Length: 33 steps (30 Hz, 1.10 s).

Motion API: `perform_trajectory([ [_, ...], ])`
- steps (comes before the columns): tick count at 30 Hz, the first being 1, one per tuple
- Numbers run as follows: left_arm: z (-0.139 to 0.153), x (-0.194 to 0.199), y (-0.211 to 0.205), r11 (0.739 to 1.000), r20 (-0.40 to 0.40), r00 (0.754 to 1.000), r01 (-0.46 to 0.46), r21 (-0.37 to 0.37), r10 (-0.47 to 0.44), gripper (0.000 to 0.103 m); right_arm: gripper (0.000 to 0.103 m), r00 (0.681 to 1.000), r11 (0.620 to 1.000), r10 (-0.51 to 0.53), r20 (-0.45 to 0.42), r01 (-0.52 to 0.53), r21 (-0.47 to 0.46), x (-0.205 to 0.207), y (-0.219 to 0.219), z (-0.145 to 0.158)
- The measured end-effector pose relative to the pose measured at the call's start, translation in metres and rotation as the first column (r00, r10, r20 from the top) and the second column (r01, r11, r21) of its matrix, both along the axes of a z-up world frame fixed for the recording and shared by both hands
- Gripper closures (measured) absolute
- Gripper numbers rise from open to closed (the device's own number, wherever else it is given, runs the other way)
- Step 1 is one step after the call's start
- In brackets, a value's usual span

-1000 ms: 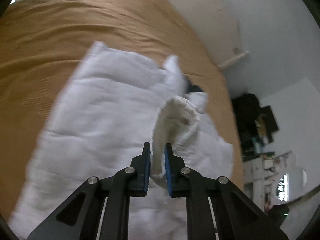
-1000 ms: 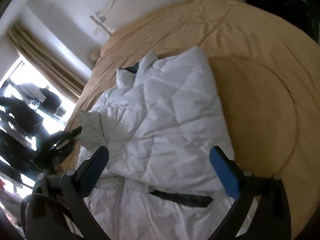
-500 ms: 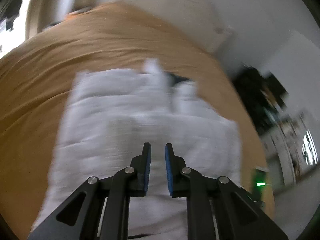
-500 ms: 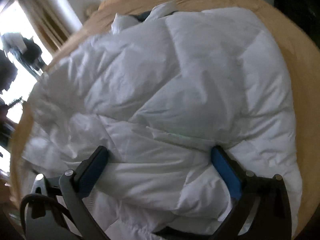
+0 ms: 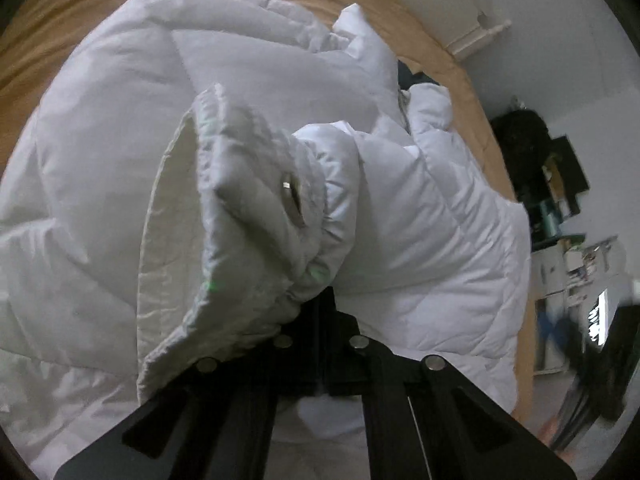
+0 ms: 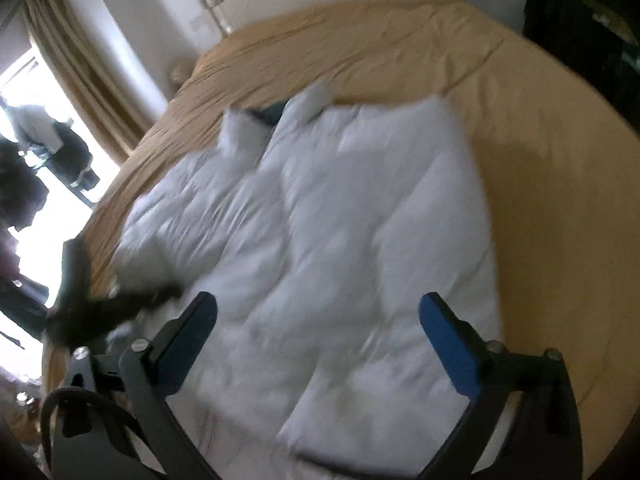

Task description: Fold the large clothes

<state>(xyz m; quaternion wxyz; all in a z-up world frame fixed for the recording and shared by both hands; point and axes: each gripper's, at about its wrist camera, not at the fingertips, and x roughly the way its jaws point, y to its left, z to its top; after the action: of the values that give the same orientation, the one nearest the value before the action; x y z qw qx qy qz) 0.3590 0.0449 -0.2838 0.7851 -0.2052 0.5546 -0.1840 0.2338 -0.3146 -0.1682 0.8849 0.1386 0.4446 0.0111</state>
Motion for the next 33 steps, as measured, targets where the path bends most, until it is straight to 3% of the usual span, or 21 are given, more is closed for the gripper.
perform_trajectory([
  [3,0.006,-0.004,-0.011,0.995,0.048,0.998,0.039,0.092,-0.044,0.101,0.025,0.998,0.999,-0.038,-0.058,0.036,-0.019,0.045,-0.011,-0.007],
  [6,0.000,-0.005,-0.014,0.996,0.047,0.998,0.048,0.071,-0.051,0.101,0.026,0.982,0.995,-0.096,-0.161,0.092,-0.032,0.095,-0.029,-0.041],
  [8,-0.002,-0.003,-0.012,0.998,0.038,0.998,0.049,0.049,-0.051,0.101,0.020,0.972,0.991,-0.129,-0.198,0.117,-0.068,0.120,-0.037,-0.056],
  [11,0.001,-0.007,-0.013,0.995,0.048,0.997,0.061,0.075,-0.065,0.101,0.006,0.960,0.976,-0.176,-0.216,0.142,-0.162,0.148,-0.040,-0.059],
  [13,0.000,-0.005,-0.015,0.994,0.051,0.997,0.061,0.094,-0.066,0.101,0.006,0.953,0.964,-0.211,-0.219,0.166,-0.209,0.154,-0.043,-0.052],
  [16,-0.001,-0.003,-0.015,0.995,0.045,0.997,0.057,0.087,-0.061,0.101,0.011,0.968,0.969,-0.201,-0.150,0.175,-0.173,0.133,-0.042,-0.028],
  [20,-0.001,-0.005,-0.016,0.993,0.056,0.996,0.058,0.099,-0.063,0.101,0.011,0.995,0.979,-0.080,-0.061,0.067,-0.194,0.063,-0.009,-0.006],
  [24,0.000,-0.003,-0.025,0.987,0.080,0.994,0.065,0.147,-0.077,0.101,0.011,0.995,0.968,0.016,-0.097,-0.039,-0.247,0.012,0.019,-0.023],
  [27,0.001,-0.006,-0.027,0.982,0.090,0.992,0.067,0.175,-0.083,0.101,0.006,0.983,0.947,0.043,-0.181,-0.098,-0.306,-0.007,0.029,-0.057],
  [30,0.000,-0.006,-0.028,0.982,0.094,0.992,0.065,0.175,-0.082,0.101,0.000,0.982,0.966,0.031,-0.186,-0.077,-0.248,-0.007,0.011,-0.078],
  [33,0.000,-0.007,-0.028,0.980,0.105,0.991,0.061,0.188,-0.082,0.101,0.001,0.980,0.974,0.000,-0.199,-0.045,-0.222,-0.008,0.002,-0.073],
])
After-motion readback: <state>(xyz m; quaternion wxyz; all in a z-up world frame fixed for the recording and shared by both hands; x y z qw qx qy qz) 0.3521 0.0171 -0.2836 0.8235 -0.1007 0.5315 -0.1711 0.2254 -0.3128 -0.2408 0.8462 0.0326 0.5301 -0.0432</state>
